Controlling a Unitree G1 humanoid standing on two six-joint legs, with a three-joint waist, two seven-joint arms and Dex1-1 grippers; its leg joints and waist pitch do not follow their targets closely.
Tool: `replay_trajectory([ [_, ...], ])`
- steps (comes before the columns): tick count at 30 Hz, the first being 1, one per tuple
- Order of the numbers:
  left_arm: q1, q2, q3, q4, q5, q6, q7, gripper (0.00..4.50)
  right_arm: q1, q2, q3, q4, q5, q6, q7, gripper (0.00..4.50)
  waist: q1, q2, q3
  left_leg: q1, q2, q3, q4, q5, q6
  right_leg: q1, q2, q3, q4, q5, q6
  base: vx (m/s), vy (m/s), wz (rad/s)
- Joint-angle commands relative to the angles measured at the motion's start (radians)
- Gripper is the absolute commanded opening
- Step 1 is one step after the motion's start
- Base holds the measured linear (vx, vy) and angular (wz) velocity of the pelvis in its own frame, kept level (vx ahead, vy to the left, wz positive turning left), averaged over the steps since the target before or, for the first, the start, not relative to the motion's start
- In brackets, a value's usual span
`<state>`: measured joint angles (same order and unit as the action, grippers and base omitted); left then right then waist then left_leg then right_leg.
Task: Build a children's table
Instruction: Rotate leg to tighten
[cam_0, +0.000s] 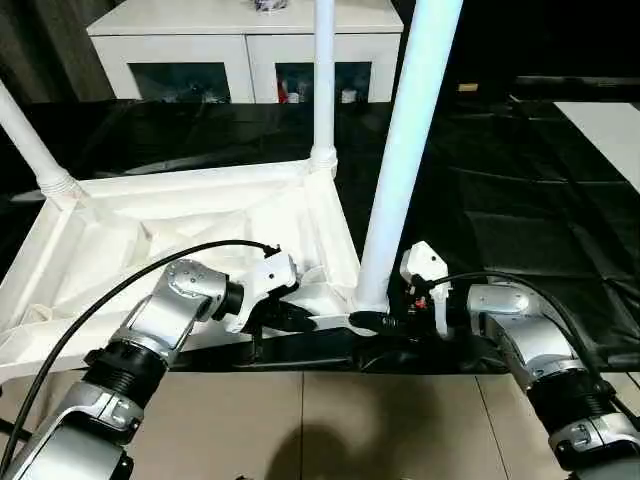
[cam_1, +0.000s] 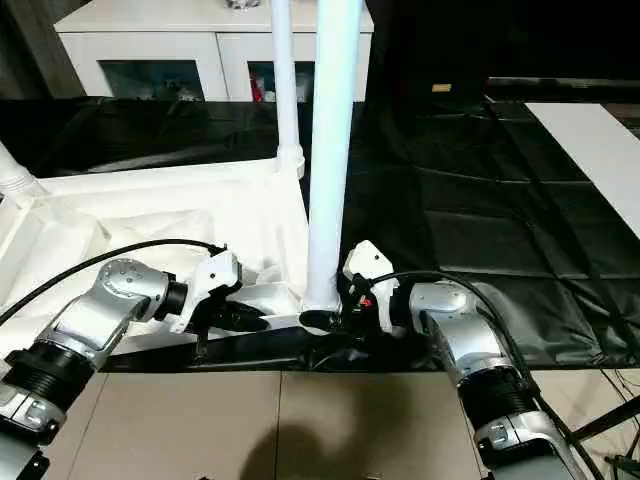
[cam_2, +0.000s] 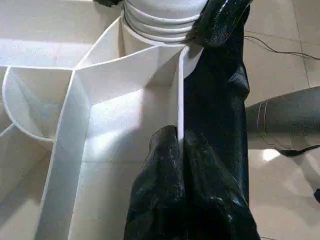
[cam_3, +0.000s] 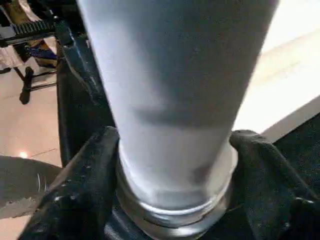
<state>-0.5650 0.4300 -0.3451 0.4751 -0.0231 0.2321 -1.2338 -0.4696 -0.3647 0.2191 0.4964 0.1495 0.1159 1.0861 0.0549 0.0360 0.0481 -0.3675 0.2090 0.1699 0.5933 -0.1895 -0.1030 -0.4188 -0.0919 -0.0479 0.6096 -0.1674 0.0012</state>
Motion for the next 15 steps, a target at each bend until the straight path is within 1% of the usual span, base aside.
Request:
replay_trajectory([
  [1, 0.006, 0.008, 0.000, -0.026, -0.006, 0.010, -0.016, 0.00, -0.013, 0.002, 0.007, 0.008, -0.009, -0.002, -0.003, 2.93, 0.000, -0.012, -0.064, 0.001, 0.007, 0.010, -0.070, -0.208, 0.069, 0.059, -0.031, 0.026, -0.071, -0.225, -0.242, 0.000, 0.000, 0.00],
  [2, 0.006, 0.008, 0.000, -0.026, -0.006, 0.010, -0.016, 0.00, -0.013, 0.002, 0.006, 0.009, -0.009, -0.001, -0.001, 2.93, 0.001, -0.011, -0.064, 0.002, 0.008, 0.009, -0.070, -0.209, 0.067, 0.059, -0.032, 0.026, -0.072, -0.232, -0.239, 0.000, 0.000, 0.00],
  [3, 0.007, 0.009, 0.000, -0.028, -0.007, 0.012, -0.014, 0.00, -0.012, 0.004, 0.004, 0.010, -0.010, -0.001, 0.002, 2.88, 0.000, -0.012, -0.065, 0.001, 0.008, 0.009, -0.070, -0.204, 0.067, 0.060, -0.031, 0.026, -0.071, -0.228, -0.238, 0.000, 0.000, 0.00],
  [7, 0.009, 0.009, -0.001, -0.030, -0.007, 0.014, -0.013, 0.00, -0.009, 0.006, 0.001, 0.011, -0.009, 0.000, 0.001, 2.74, 0.000, -0.012, -0.066, 0.000, 0.007, 0.009, -0.068, -0.185, 0.073, 0.060, -0.030, 0.026, -0.067, -0.195, -0.244, 0.000, 0.000, 0.00],
  [9, 0.009, -0.002, 0.002, -0.021, -0.005, 0.023, 0.005, 0.00, -0.018, 0.030, -0.019, 0.045, -0.019, -0.002, -0.073, 2.73, -0.001, -0.012, -0.066, 0.000, 0.006, 0.009, -0.068, -0.182, 0.073, 0.059, -0.031, 0.026, -0.067, -0.195, -0.246, 0.000, 0.000, 0.00],
  [10, 0.006, -0.017, 0.009, -0.010, -0.003, 0.038, 0.035, 0.00, -0.032, 0.055, -0.039, 0.081, -0.035, -0.009, -0.162, 2.73, -0.003, -0.010, -0.065, -0.001, 0.006, 0.009, -0.070, -0.192, 0.067, 0.059, -0.032, 0.025, -0.069, -0.214, -0.243, 0.000, 0.000, 0.00],
  [12, -0.009, -0.044, 0.020, 0.024, 0.013, 0.050, 0.102, 0.00, -0.048, 0.088, -0.068, 0.120, -0.043, 0.001, -0.269, 2.72, -0.011, -0.010, -0.061, 0.000, 0.005, 0.008, -0.073, -0.216, 0.049, 0.056, -0.031, 0.025, -0.073, -0.257, -0.236, 0.000, 0.000, 0.00],
  [13, -0.023, -0.065, 0.027, 0.054, 0.026, 0.056, 0.157, 0.00, -0.057, 0.110, -0.085, 0.143, -0.050, 0.001, -0.341, 2.72, -0.018, -0.012, -0.061, 0.002, 0.003, 0.005, -0.075, -0.241, 0.034, 0.057, -0.032, 0.024, -0.079, -0.317, -0.212, 0.000, 0.000, 0.00],
  [14, -0.023, -0.065, 0.027, 0.054, 0.026, 0.056, 0.157, 0.00, -0.057, 0.110, -0.085, 0.143, -0.050, 0.001, -0.341, 2.72, -0.020, -0.012, -0.061, 0.005, 0.002, 0.007, -0.074, -0.245, 0.032, 0.054, -0.031, 0.025, -0.081, -0.325, -0.210, 0.000, 0.000, 0.00],
  [15, -0.036, -0.086, 0.034, 0.083, 0.037, 0.061, 0.206, 0.00, -0.064, 0.132, -0.102, 0.162, -0.052, 0.008, -0.405, 2.72, -0.020, -0.010, -0.061, 0.007, 0.002, 0.007, -0.074, -0.250, 0.027, 0.051, -0.031, 0.026, -0.084, -0.336, -0.204, 0.000, 0.000, 0.00],
])
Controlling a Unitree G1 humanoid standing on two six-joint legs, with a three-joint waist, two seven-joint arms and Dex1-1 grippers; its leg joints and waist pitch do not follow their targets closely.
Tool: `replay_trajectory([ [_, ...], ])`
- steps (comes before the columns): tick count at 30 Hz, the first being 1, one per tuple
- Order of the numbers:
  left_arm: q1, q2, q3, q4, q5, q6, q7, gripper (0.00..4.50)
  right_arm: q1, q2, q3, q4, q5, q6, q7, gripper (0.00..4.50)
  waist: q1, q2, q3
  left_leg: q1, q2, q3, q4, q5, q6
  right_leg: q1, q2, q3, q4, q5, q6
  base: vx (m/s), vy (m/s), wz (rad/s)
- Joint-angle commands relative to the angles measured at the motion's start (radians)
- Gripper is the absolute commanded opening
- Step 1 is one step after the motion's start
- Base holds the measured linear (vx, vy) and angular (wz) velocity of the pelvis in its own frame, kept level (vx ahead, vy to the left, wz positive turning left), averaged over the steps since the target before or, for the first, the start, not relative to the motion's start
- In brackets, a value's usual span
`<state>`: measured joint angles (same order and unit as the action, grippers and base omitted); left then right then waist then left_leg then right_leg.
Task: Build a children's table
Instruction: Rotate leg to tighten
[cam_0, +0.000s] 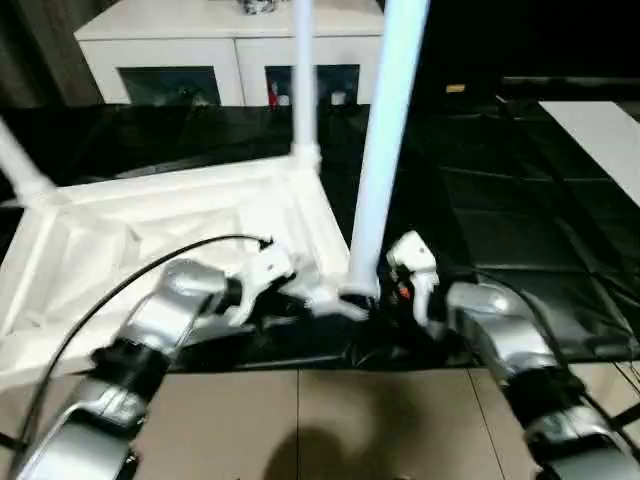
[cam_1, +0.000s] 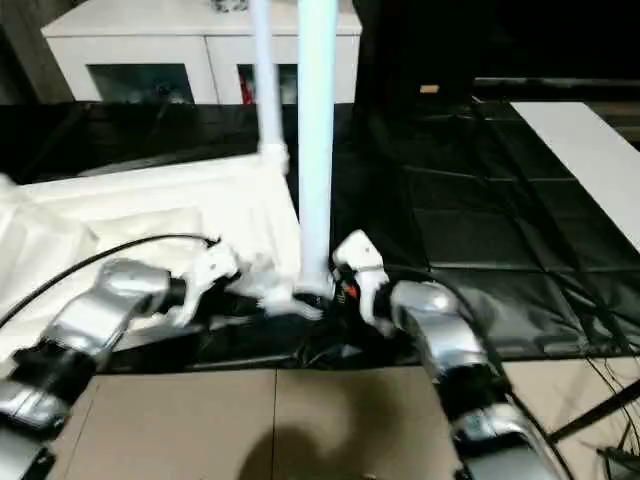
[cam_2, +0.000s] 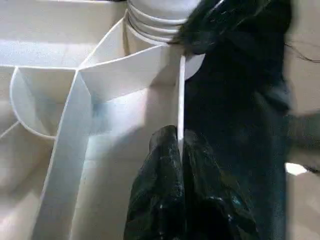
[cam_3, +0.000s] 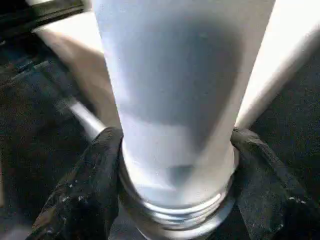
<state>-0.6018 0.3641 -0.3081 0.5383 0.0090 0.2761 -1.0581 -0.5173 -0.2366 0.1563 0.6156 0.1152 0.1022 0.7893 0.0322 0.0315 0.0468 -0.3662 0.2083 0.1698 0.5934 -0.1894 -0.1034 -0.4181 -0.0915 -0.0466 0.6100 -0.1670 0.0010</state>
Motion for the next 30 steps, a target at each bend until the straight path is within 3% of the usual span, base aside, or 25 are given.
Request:
replay_trajectory([
  [1, -0.020, -0.055, 0.015, 0.063, 0.010, 0.027, 0.105, 0.00, -0.024, 0.031, -0.057, 0.064, -0.024, 0.033, -0.198, 2.72, 0.002, -0.008, -0.059, 0.003, 0.003, 0.006, -0.075, -0.251, 0.028, 0.053, -0.031, 0.024, -0.085, -0.337, -0.201, 0.000, 0.000, 0.00],
  [5, -0.089, -0.153, 0.063, 0.193, 0.025, 0.074, 0.332, 0.00, -0.040, 0.117, -0.100, 0.114, -0.041, 0.067, -0.427, 2.72, 0.004, -0.007, -0.061, 0.006, -0.002, 0.008, -0.073, -0.244, 0.013, 0.049, -0.028, 0.026, -0.087, -0.335, -0.191, 0.000, 0.000, 0.00],
  [10, -0.148, -0.231, 0.071, 0.316, 0.062, 0.020, 0.491, 0.00, -0.101, 0.195, -0.141, 0.223, -0.065, 0.078, -0.702, 2.72, 0.006, -0.005, -0.064, 0.003, -0.005, 0.007, -0.073, -0.236, 0.021, 0.050, -0.028, 0.025, -0.089, -0.314, -0.183, 0.000, 0.000, 0.00],
  [12, -0.166, -0.253, 0.053, 0.352, 0.081, -0.011, 0.498, 0.00, -0.139, 0.222, -0.135, 0.273, -0.088, 0.055, -0.763, 2.72, 0.002, -0.002, -0.063, 0.003, -0.006, 0.006, -0.075, -0.259, 0.018, 0.050, -0.027, 0.023, -0.092, -0.329, -0.177, 0.000, 0.000, 0.00],
  [13, -0.169, -0.256, 0.049, 0.358, 0.084, -0.016, 0.496, 0.00, -0.145, 0.226, -0.133, 0.280, -0.093, 0.049, -0.769, 2.72, 0.003, 0.007, -0.065, 0.003, -0.007, 0.005, -0.075, -0.262, 0.016, 0.049, -0.029, 0.023, -0.091, -0.330, -0.176, 0.000, 0.000, 0.00],
  [14, -0.169, -0.256, 0.049, 0.358, 0.084, -0.016, 0.496, 0.00, -0.145, 0.226, -0.133, 0.280, -0.093, 0.049, -0.769, 2.72, 0.003, 0.002, -0.065, 0.001, -0.006, 0.005, -0.076, -0.262, 0.018, 0.052, -0.028, 0.023, -0.091, -0.312, -0.174, 0.000, 0.000, 0.00],
  [16, -0.178, -0.259, 0.038, 0.375, 0.087, -0.038, 0.481, 0.00, -0.152, 0.241, -0.146, 0.268, -0.081, 0.019, -0.733, 3.42, 0.002, 0.006, -0.064, 0.002, -0.005, 0.006, -0.076, -0.276, 0.028, 0.051, -0.027, 0.023, -0.092, -0.300, -0.177, 0.000, 0.000, 0.00],
  [23, -0.192, -0.253, 0.027, 0.420, 0.104, -0.094, 0.454, 0.00, -0.131, 0.212, -0.127, 0.211, -0.092, -0.021, -0.704, 3.89, 0.000, 0.007, -0.065, 0.000, -0.005, 0.005, -0.078, -0.277, 0.030, 0.055, -0.027, 0.022, -0.091, -0.287, -0.183, 0.000, 0.000, 0.00],
  [27, -0.198, -0.245, 0.020, 0.442, 0.115, -0.176, 0.423, 0.00, -0.052, 0.154, -0.112, 0.069, -0.100, -0.017, -0.639, 4.07, 0.004, 0.006, -0.065, 0.001, -0.005, 0.006, -0.077, -0.273, 0.042, 0.058, -0.025, 0.023, -0.097, -0.287, -0.165, 0.000, 0.000, 0.00],
  [28, -0.209, -0.250, 0.024, 0.465, 0.114, -0.275, 0.416, 0.00, 0.031, 0.106, -0.114, -0.049, -0.091, -0.003, -0.583, 4.07, 0.004, 0.009, -0.066, -0.002, -0.006, 0.005, -0.077, -0.255, 0.045, 0.061, -0.025, 0.023, -0.094, -0.262, -0.170, 0.000, 0.000, 0.00],
  [30, -0.224, -0.261, 0.036, 0.487, 0.109, -0.361, 0.436, 0.00, 0.096, 0.074, -0.116, -0.130, -0.083, 0.008, -0.550, 4.07, 0.006, 0.006, -0.065, 0.001, -0.005, 0.007, -0.076, -0.262, 0.058, 0.061, -0.023, 0.022, -0.100, -0.264, -0.161, 0.000, 0.000, 0.00],
])
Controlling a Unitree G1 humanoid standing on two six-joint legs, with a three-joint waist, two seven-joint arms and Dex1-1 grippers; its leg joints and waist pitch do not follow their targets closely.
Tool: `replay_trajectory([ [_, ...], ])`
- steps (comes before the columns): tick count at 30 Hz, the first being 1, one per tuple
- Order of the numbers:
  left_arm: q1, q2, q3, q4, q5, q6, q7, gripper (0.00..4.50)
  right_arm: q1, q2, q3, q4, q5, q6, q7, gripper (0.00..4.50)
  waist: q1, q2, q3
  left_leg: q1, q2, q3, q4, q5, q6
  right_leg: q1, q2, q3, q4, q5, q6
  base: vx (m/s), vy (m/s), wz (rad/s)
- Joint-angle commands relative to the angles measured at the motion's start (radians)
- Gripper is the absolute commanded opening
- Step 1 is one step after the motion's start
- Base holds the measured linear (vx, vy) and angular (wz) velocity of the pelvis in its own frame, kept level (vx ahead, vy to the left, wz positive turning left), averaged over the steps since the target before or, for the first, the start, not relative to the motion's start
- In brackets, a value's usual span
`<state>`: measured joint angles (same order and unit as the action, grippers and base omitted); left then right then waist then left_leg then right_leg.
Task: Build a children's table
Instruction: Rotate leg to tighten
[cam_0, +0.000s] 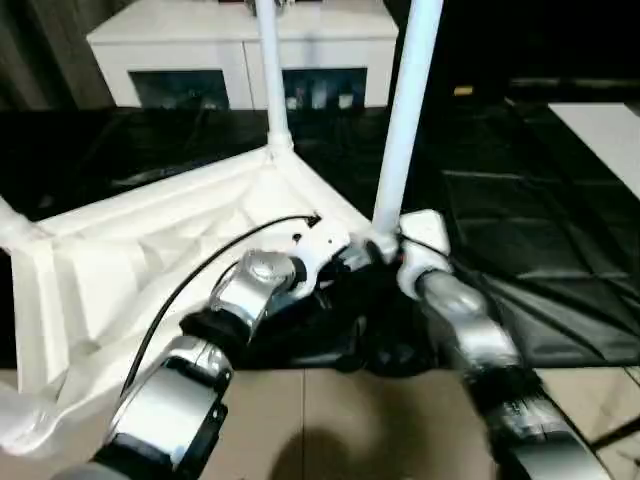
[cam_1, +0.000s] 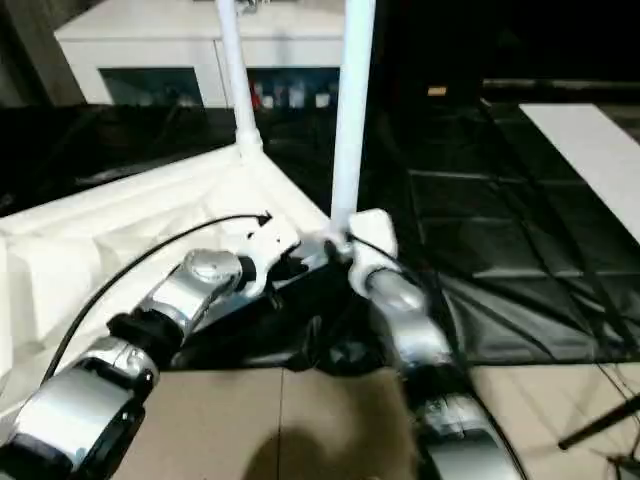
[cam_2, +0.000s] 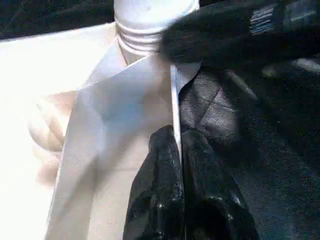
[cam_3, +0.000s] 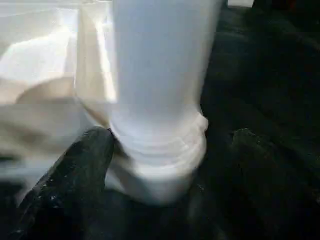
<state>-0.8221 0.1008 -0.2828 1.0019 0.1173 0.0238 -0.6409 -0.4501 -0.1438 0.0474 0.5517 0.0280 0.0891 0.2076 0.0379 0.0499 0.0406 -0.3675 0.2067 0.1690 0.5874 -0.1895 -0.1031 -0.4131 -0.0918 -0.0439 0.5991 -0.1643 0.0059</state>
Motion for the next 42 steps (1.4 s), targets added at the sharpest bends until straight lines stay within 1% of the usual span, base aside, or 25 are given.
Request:
replay_trajectory([
  [1, -0.008, 0.000, 0.011, 0.027, 0.000, -0.142, 0.015, 0.00, 0.047, -0.026, -0.006, -0.086, 0.003, 0.023, 0.036, 4.07, 0.001, -0.015, -0.061, 0.000, -0.004, 0.008, -0.070, -0.246, 0.065, 0.060, -0.024, 0.020, -0.088, -0.261, -0.165, 0.000, 0.000, 0.00],
  [3, -0.014, -0.002, 0.010, 0.029, -0.003, -0.175, -0.007, 0.00, 0.077, -0.037, -0.001, -0.123, 0.003, 0.026, 0.045, 4.07, 0.001, -0.016, -0.061, -0.008, -0.007, 0.008, -0.069, -0.210, 0.080, 0.062, -0.026, 0.019, -0.088, -0.276, -0.164, 0.000, 0.000, 0.00],
  [4, -0.019, -0.003, 0.017, 0.031, -0.009, -0.171, -0.016, 0.44, 0.094, -0.043, 0.004, -0.147, 0.005, 0.032, 0.053, 4.16, 0.000, -0.011, -0.060, -0.008, -0.006, 0.008, -0.069, -0.214, 0.082, 0.059, -0.028, 0.018, -0.091, -0.312, -0.163, 0.000, 0.000, 0.00],
  [6, -0.025, -0.001, 0.041, 0.016, -0.037, -0.126, -0.041, 0.55, 0.113, -0.045, 0.010, -0.177, 0.014, 0.037, 0.070, 4.16, 0.001, -0.010, -0.061, -0.006, -0.005, 0.010, -0.065, -0.201, 0.088, 0.055, -0.029, 0.019, -0.091, -0.326, -0.168, 0.000, 0.000, 0.00],
  [10, -0.015, 0.030, 0.058, -0.014, -0.061, -0.073, -0.127, 1.01, 0.142, -0.050, 0.035, -0.258, 0.026, 0.081, 0.117, 4.16, 0.004, -0.007, -0.062, -0.007, 0.002, 0.008, -0.067, -0.171, 0.103, 0.054, -0.028, 0.019, -0.080, -0.223, -0.207, 0.000, 0.000, 0.00],
  [13, 0.036, 0.089, 0.056, -0.151, -0.088, 0.082, -0.208, 1.24, 0.130, -0.061, 0.071, -0.270, 0.021, 0.085, 0.178, 4.16, 0.001, -0.006, -0.065, -0.010, 0.005, 0.006, -0.066, -0.154, 0.104, 0.058, -0.030, 0.017, -0.069, -0.167, -0.231, 0.000, 0.000, 0.00],
  [14, 0.039, 0.092, 0.056, -0.159, -0.089, 0.091, -0.210, 1.35, 0.130, -0.062, 0.073, -0.271, 0.021, 0.085, 0.181, 4.16, 0.000, -0.004, -0.065, -0.009, 0.006, 0.007, -0.064, -0.144, 0.109, 0.059, -0.031, 0.019, -0.065, -0.132, -0.246, 0.000, 0.000, 0.00],
  [16, 0.093, 0.151, 0.056, -0.316, -0.101, 0.252, -0.245, 1.57, 0.125, -0.068, 0.093, -0.275, 0.026, 0.090, 0.230, 4.16, 0.000, -0.003, -0.065, -0.010, 0.009, 0.007, -0.063, -0.121, 0.122, 0.062, -0.032, 0.020, -0.055, -0.076, -0.270, 0.000, 0.000, 0.00],
  [17, 0.096, 0.155, 0.056, -0.326, -0.102, 0.261, -0.247, 1.57, 0.124, -0.068, 0.094, -0.275, 0.027, 0.090, 0.233, 4.16, 0.000, -0.003, -0.065, -0.010, 0.009, 0.007, -0.063, -0.121, 0.122, 0.062, -0.032, 0.020, -0.055, -0.076, -0.270, 0.000, 0.000, 0.00],
  [19, 0.207, 0.286, 0.066, -0.606, -0.098, 0.495, -0.284, 1.80, 0.120, -0.076, 0.115, -0.288, 0.051, 0.102, 0.304, 4.16, -0.001, -0.001, -0.066, -0.003, 0.013, 0.010, -0.064, -0.130, 0.120, 0.058, -0.030, 0.020, -0.053, -0.064, -0.282, 0.000, 0.000, 0.00],
  [20, 0.207, 0.286, 0.066, -0.606, -0.098, 0.495, -0.284, 1.80, 0.120, -0.076, 0.115, -0.288, 0.051, 0.102, 0.304, 4.16, -0.001, -0.003, -0.063, -0.006, 0.014, 0.009, -0.067, -0.135, 0.118, 0.060, -0.033, 0.020, -0.052, -0.083, -0.276, 0.000, 0.000, 0.00],
  [21, 0.240, 0.325, 0.070, -0.671, -0.086, 0.536, -0.293, 1.86, 0.119, -0.078, 0.120, -0.297, 0.060, 0.106, 0.324, 4.16, -0.001, 0.000, -0.061, -0.002, 0.011, 0.011, -0.066, -0.143, 0.114, 0.053, -0.028, 0.021, -0.056, -0.101, -0.272, 0.000, 0.000, 0.00],
  [22, 0.282, 0.369, 0.081, -0.752, -0.087, 0.583, -0.303, 2.02, 0.119, -0.077, 0.122, -0.310, 0.081, 0.113, 0.353, 4.16, 0.001, 0.002, -0.060, 0.001, 0.017, 0.009, -0.070, -0.172, 0.092, 0.054, -0.031, 0.021, -0.055, -0.126, -0.268, 0.000, 0.000, 0.00],
  [23, 0.282, 0.369, 0.081, -0.752, -0.087, 0.583, -0.303, 2.02, 0.119, -0.077, 0.122, -0.310, 0.081, 0.113, 0.353, 4.16, 0.001, 0.002, -0.060, 0.001, 0.017, 0.009, -0.070, -0.172, 0.092, 0.054, -0.031, 0.021, -0.055, -0.126, -0.268, 0.000, 0.000, 0.00],
  [24, 0.338, 0.414, 0.111, -0.868, -0.113, 0.637, -0.310, 2.14, 0.116, -0.072, 0.121, -0.332, 0.127, 0.131, 0.404, 4.16, -0.001, -0.004, -0.053, -0.001, 0.012, 0.011, -0.073, -0.186, 0.084, 0.050, -0.025, 0.020, -0.061, -0.160, -0.254, 0.000, 0.000, 0.00],
  [25, 0.362, 0.428, 0.131, -0.930, -0.137, 0.670, -0.312, 2.22, 0.112, -0.070, 0.123, -0.340, 0.144, 0.135, 0.428, 4.16, -0.003, -0.006, -0.054, -0.001, 0.017, 0.008, -0.075, -0.196, 0.073, 0.054, -0.029, 0.022, -0.055, -0.157, -0.253, 0.000, 0.000, 0.00],
  [28, 0.400, 0.450, 0.159, -1.045, -0.186, 0.713, -0.327, 2.34, 0.100, -0.068, 0.130, -0.343, 0.162, 0.134, 0.472, 4.16, 0.001, -0.002, -0.048, 0.011, 0.014, 0.012, -0.077, -0.243, 0.054, 0.040, -0.023, 0.023, -0.066, -0.222, -0.246, 0.000, 0.000, 0.00],
  [30, 0.436, 0.469, 0.193, -1.173, -0.262, 0.829, -0.344, 2.57, 0.060, -0.054, 0.129, -0.297, 0.147, 0.116, 0.477, 4.16, 0.007, -0.008, -0.049, 0.015, 0.014, 0.013, -0.076, -0.245, 0.043, 0.039, -0.024, 0.027, -0.062, -0.221, -0.246, 0.000, 0.000, 0.00],
  [31, 0.452, 0.481, 0.200, -1.226, -0.284, 0.873, -0.353, 2.70, 0.041, -0.048, 0.128, -0.274, 0.141, 0.111, 0.474, 4.16, 0.005, -0.009, -0.046, 0.003, 0.012, 0.010, -0.081, -0.222, 0.041, 0.045, -0.024, 0.026, -0.060, -0.232, -0.240, 0.000, 0.000, 0.00],
  [32, 0.466, 0.493, 0.203, -1.254, -0.296, 0.891, -0.366, 2.70, 0.017, -0.042, 0.125, -0.244, 0.131, 0.098, 0.461, 4.16, 0.005, -0.014, -0.047, 0.007, 0.012, 0.012, -0.078, -0.223, 0.038, 0.042, -0.024, 0.026, -0.059, -0.237, -0.237, 0.000, 0.000, 0.00],
  [33, 0.470, 0.497, 0.204, -1.263, -0.300, 0.898, -0.370, 2.75, 0.010, -0.040, 0.124, -0.235, 0.128, 0.094, 0.457, 4.16, 0.005, -0.011, -0.050, 0.008, 0.010, 0.011, -0.076, -0.217, 0.038, 0.041, -0.025, 0.026, -0.058, -0.234, -0.238, 0.000, 0.000, 0.00],
  [34, 0.489, 0.512, 0.202, -1.290, -0.313, 0.914, -0.387, 2.88, -0.026, -0.029, 0.119, -0.190, 0.116, 0.080, 0.438, 4.16, 0.004, -0.016, -0.048, 0.007, 0.007, 0.013, -0.075, -0.213, 0.034, 0.040, -0.024, 0.027, -0.062, -0.246, -0.224, 0.000, 0.000, 0.00],
  [37, 0.521, 0.536, 0.192, -1.320, -0.327, 0.931, -0.407, 3.13, -0.075, -0.016, 0.111, -0.135, 0.108, 0.065, 0.414, 4.16, 0.001, -0.016, -0.049, 0.002, 0.004, 0.011, -0.075, -0.193, 0.032, 0.044, -0.022, 0.026, -0.058, -0.227, -0.220, 0.000, 0.000, 0.00],
  [38, 0.561, 0.569, 0.167, -1.336, -0.319, 0.940, -0.416, 3.21, -0.137, -0.001, 0.099, -0.064, 0.101, 0.045, 0.384, 4.16, 0.001, -0.021, -0.052, 0.004, 0.004, 0.011, -0.072, -0.190, 0.032, 0.043, -0.023, 0.026, -0.056, -0.218, -0.222, 0.000, 0.000, 0.00],
  [42, 0.597, 0.600, 0.136, -1.326, -0.287, 0.959, -0.372, 3.55, -0.212, 0.016, 0.085, 0.029, 0.098, 0.016, 0.371, 4.16, -0.006, -0.017, -0.052, 0.002, 0.002, 0.010, -0.071, -0.188, 0.033, 0.044, -0.021, 0.026, -0.052, -0.212, -0.225, 0.000, 0.000, 0.00],
])
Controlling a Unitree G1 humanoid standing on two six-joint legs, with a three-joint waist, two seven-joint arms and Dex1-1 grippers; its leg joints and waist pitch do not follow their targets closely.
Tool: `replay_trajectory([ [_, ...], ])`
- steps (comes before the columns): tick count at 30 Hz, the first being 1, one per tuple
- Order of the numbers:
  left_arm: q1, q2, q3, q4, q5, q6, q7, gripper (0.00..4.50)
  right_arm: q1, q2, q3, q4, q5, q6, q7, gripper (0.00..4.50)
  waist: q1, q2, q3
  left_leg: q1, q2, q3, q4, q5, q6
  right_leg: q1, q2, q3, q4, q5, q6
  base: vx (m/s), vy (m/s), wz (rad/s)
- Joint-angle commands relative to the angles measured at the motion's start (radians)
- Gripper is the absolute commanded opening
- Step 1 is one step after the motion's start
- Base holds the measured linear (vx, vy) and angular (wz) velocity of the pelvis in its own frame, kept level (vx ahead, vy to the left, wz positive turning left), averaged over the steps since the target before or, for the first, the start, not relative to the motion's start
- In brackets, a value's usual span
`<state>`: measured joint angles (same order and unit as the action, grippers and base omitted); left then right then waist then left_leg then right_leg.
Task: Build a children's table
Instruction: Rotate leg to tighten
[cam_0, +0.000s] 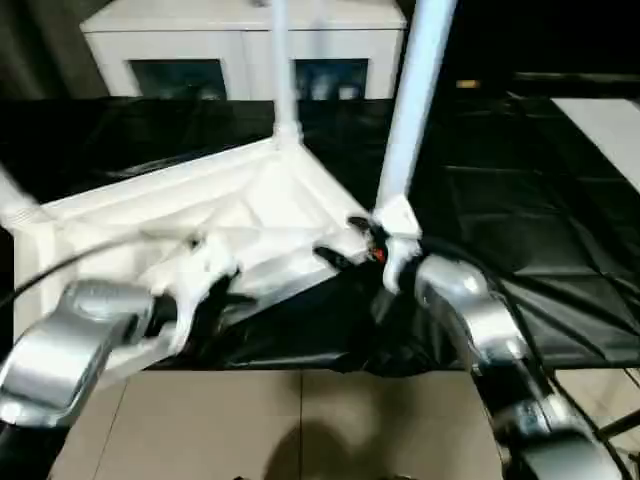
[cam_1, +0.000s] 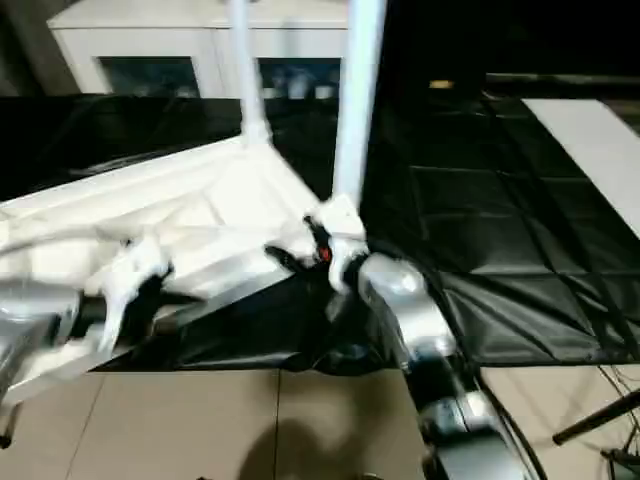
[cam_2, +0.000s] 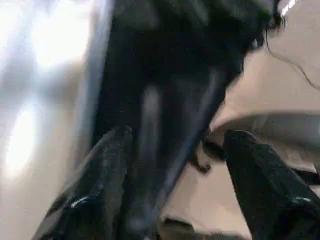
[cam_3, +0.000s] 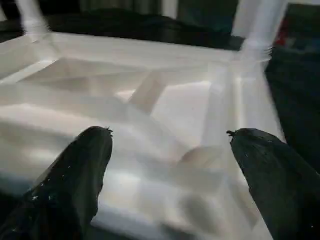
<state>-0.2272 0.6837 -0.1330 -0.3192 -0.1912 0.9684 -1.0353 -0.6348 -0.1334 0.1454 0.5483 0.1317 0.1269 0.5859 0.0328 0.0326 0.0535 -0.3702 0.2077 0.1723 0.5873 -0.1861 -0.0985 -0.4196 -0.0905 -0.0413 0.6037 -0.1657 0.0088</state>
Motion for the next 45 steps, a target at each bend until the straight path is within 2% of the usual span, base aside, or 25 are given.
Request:
replay_trajectory([
  [1, 0.012, 0.029, -0.024, -0.001, 0.030, 0.029, 0.045, 3.64, -0.058, 0.009, -0.020, 0.077, -0.012, -0.040, -0.018, 4.16, -0.001, -0.003, -0.066, 0.008, 0.003, 0.008, -0.069, -0.190, 0.029, 0.048, -0.022, 0.023, -0.054, -0.200, -0.233, 0.000, 0.000, 0.00],
  [2, 0.018, 0.035, -0.028, -0.006, 0.027, 0.037, 0.049, 3.87, -0.074, 0.009, -0.025, 0.103, -0.014, -0.050, -0.021, 4.16, 0.000, -0.002, -0.064, 0.008, 0.002, 0.009, -0.069, -0.191, 0.029, 0.048, -0.021, 0.023, -0.056, -0.198, -0.235, 0.000, 0.000, 0.00],
  [5, 0.034, 0.031, -0.027, -0.023, 0.009, 0.059, 0.051, 4.09, -0.107, -0.003, -0.033, 0.169, -0.033, -0.075, -0.054, 4.16, 0.004, -0.009, -0.067, 0.011, 0.003, 0.011, -0.066, -0.179, 0.026, 0.047, -0.021, 0.024, -0.052, -0.176, -0.241, 0.000, 0.000, 0.00],
  [6, 0.039, 0.029, -0.028, -0.027, 0.006, 0.062, 0.053, 4.09, -0.114, -0.006, -0.036, 0.184, -0.037, -0.079, -0.063, 4.16, 0.005, -0.007, -0.067, 0.009, 0.002, 0.009, -0.067, -0.174, 0.024, 0.050, -0.020, 0.023, -0.050, -0.170, -0.244, 0.000, 0.000, 0.00],
  [7, 0.046, 0.027, -0.031, -0.029, 0.004, 0.064, 0.054, 4.32, -0.126, -0.016, -0.039, 0.209, -0.050, -0.088, -0.089, 4.16, 0.005, -0.006, -0.066, 0.010, 0.003, 0.009, -0.067, -0.184, 0.020, 0.048, -0.020, 0.023, -0.050, -0.167, -0.247, 0.000, 0.000, 0.00],
  [10, 0.056, 0.025, -0.037, -0.032, 0.004, 0.063, 0.059, 4.47, -0.148, -0.026, -0.057, 0.258, -0.049, -0.098, -0.119, 4.16, 0.007, -0.008, -0.064, 0.014, 0.002, 0.011, -0.066, -0.227, 0.008, 0.045, -0.019, 0.023, -0.053, -0.197, -0.241, 0.000, 0.000, 0.00],
  [11, 0.058, 0.024, -0.039, -0.033, 0.004, 0.064, 0.061, 4.47, -0.152, -0.028, -0.061, 0.267, -0.049, -0.099, -0.126, 4.16, 0.008, -0.013, -0.065, 0.014, 0.002, 0.011, -0.066, -0.232, 0.006, 0.045, -0.019, 0.024, -0.051, -0.201, -0.236, 0.000, 0.000, 0.00],
  [15, 0.070, 0.023, -0.057, -0.032, 0.008, 0.066, 0.079, 4.47, -0.194, -0.073, -0.084, 0.363, -0.072, -0.126, -0.196, 4.16, 0.014, -0.014, -0.064, 0.017, 0.002, 0.012, -0.065, -0.257, -0.005, 0.040, -0.018, 0.024, -0.054, -0.227, -0.226, 0.000, 0.000, 0.00],
  [16, 0.070, 0.023, -0.061, -0.028, 0.012, 0.062, 0.089, 4.47, -0.206, -0.088, -0.093, 0.390, -0.077, -0.138, -0.214, 4.16, 0.021, -0.017, -0.064, 0.021, 0.001, 0.015, -0.062, -0.260, -0.003, 0.038, -0.017, 0.026, -0.056, -0.232, -0.217, 0.000, 0.000, 0.00],
  [19, 0.068, 0.021, -0.066, -0.020, 0.020, 0.056, 0.101, 4.47, -0.217, -0.109, -0.101, 0.412, -0.081, -0.146, -0.231, 4.16, 0.023, -0.018, -0.066, 0.014, 0.000, 0.013, -0.061, -0.235, 0.000, 0.043, -0.017, 0.024, -0.052, -0.214, -0.214, 0.000, 0.000, 0.00],
  [21, 0.056, 0.008, -0.075, -0.001, 0.035, 0.041, 0.130, 4.47, -0.241, -0.159, -0.124, 0.475, -0.087, -0.173, -0.265, 4.16, 0.023, -0.020, -0.067, 0.010, -0.001, 0.012, -0.059, -0.225, 0.000, 0.045, -0.017, 0.023, -0.049, -0.208, -0.214, 0.000, 0.000, 0.00],
  [23, 0.053, 0.003, -0.077, 0.003, 0.038, 0.038, 0.138, 4.47, -0.252, -0.175, -0.129, 0.502, -0.089, -0.185, -0.279, 4.16, 0.026, -0.018, -0.068, 0.013, -0.001, 0.015, -0.055, -0.222, 0.004, 0.040, -0.016, 0.022, -0.050, -0.197, -0.221, 0.000, 0.000, 0.00],
  [25, 0.047, -0.009, -0.085, 0.010, 0.043, 0.027, 0.154, 4.47, -0.269, -0.203, -0.138, 0.547, -0.091, -0.204, -0.300, 4.16, 0.028, -0.017, -0.070, 0.011, -0.001, 0.015, -0.053, -0.212, 0.006, 0.042, -0.014, 0.022, -0.047, -0.174, -0.226, 0.000, 0.000, 0.00],
  [26, 0.039, -0.028, -0.097, 0.021, 0.050, 0.004, 0.175, 4.47, -0.292, -0.247, -0.152, 0.606, -0.097, -0.226, -0.334, 4.16, 0.031, -0.015, -0.072, 0.012, 0.000, 0.015, -0.051, -0.208, 0.007, 0.041, -0.014, 0.020, -0.045, -0.165, -0.229, 0.000, 0.000, 0.00],
  [28, 0.030, -0.046, -0.097, 0.032, 0.054, -0.012, 0.194, 4.47, -0.304, -0.272, -0.159, 0.634, -0.103, -0.234, -0.352, 4.16, 0.040, -0.015, -0.071, 0.013, -0.002, 0.018, -0.049, -0.220, 0.009, 0.040, -0.012, 0.020, -0.047, -0.159, -0.230, 0.000, 0.000, 0.00],
  [30, 0.025, -0.056, -0.097, 0.037, 0.057, -0.024, 0.204, 4.47, -0.309, -0.281, -0.161, 0.645, -0.105, -0.237, -0.358, 4.16, 0.041, -0.019, -0.072, 0.003, -0.003, 0.015, -0.049, -0.209, 0.009, 0.046, -0.013, 0.019, -0.043, -0.153, -0.223, 0.000, 0.000, 0.00],
  [32, 0.011, -0.073, -0.094, 0.051, 0.063, -0.043, 0.224, 4.47, -0.316, -0.298, -0.161, 0.660, -0.108, -0.243, -0.368, 4.16, 0.039, -0.019, -0.072, 0.000, -0.006, 0.014, -0.048, -0.203, 0.011, 0.049, -0.012, 0.018, -0.044, -0.154, -0.216, 0.000, 0.000, 0.00],
  [33, 0.002, -0.082, -0.094, 0.060, 0.067, -0.060, 0.234, 4.47, -0.321, -0.307, -0.161, 0.672, -0.111, -0.247, -0.375, 4.16, 0.041, -0.015, -0.072, 0.001, -0.005, 0.013, -0.047, -0.207, 0.010, 0.048, -0.014, 0.017, -0.044, -0.158, -0.216, 0.000, 0.000, 0.00],
  [34, -0.014, -0.098, -0.091, 0.078, 0.072, -0.084, 0.257, 4.47, -0.330, -0.320, -0.160, 0.693, -0.119, -0.257, -0.382, 4.16, 0.039, -0.019, -0.074, -0.002, -0.006, 0.013, -0.045, -0.196, 0.012, 0.051, -0.013, 0.016, -0.043, -0.146, -0.220, 0.000, 0.000, 0.00],
  [35, -0.028, -0.113, -0.087, 0.094, 0.076, -0.118, 0.274, 4.47, -0.337, -0.330, -0.156, 0.710, -0.129, -0.266, -0.389, 4.16, 0.041, -0.015, -0.074, 0.000, -0.005, 0.014, -0.044, -0.198, 0.013, 0.049, -0.013, 0.016, -0.043, -0.145, -0.221, 0.000, 0.000, 0.00],
  [39, -0.042, -0.130, -0.080, 0.105, 0.074, -0.153, 0.281, 4.47, -0.348, -0.328, -0.158, 0.729, -0.138, -0.282, -0.381, 4.16, 0.040, -0.019, -0.073, -0.005, -0.006, 0.013, -0.043, -0.201, 0.017, 0.053, -0.015, 0.015, -0.043, -0.160, -0.217, 0.000, 0.000, 0.00],
  [45, -0.040, -0.141, -0.056, 0.085, 0.030, -0.228, 0.243, 4.47, -0.361, -0.249, -0.192, 0.701, -0.078, -0.317, -0.225, 4.16, 0.015, -0.016, -0.074, -0.014, -0.004, 0.008, -0.045, -0.213, 0.042, 0.058, -0.019, 0.012, -0.040, -0.150, -0.245, 0.000, 0.000, 0.00],
])
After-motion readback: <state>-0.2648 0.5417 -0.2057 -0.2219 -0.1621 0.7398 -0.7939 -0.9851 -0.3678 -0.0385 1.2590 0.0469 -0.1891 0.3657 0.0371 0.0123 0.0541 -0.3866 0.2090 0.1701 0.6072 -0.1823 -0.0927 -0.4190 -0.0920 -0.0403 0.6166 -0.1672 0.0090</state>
